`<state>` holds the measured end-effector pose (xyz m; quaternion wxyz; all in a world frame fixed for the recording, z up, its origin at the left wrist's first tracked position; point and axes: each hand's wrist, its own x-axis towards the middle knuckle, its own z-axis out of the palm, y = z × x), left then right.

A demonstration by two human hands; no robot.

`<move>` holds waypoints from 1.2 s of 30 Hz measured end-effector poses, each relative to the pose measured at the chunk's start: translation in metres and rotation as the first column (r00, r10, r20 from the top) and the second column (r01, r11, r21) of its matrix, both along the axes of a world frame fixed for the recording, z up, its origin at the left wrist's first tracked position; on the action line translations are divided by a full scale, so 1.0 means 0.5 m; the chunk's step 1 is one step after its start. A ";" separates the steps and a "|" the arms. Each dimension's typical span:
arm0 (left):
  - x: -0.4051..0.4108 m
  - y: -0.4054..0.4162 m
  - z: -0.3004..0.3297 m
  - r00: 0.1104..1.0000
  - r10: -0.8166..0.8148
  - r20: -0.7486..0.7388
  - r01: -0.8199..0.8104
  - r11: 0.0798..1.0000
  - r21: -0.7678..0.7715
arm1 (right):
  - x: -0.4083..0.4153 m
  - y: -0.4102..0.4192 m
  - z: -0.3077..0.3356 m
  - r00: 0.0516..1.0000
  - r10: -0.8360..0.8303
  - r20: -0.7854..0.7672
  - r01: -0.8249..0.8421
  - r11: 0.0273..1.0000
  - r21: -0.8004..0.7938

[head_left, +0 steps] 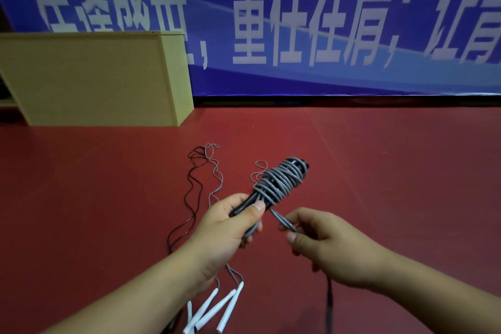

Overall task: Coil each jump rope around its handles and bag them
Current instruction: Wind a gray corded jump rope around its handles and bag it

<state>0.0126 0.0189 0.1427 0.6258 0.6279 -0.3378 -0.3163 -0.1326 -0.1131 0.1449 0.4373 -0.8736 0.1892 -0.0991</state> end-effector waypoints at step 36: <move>0.078 0.000 -0.054 0.742 0.070 0.667 -0.316 0.914 0.255 | -0.016 0.021 0.024 0.992 -0.074 -0.098 0.048 0.969 -0.243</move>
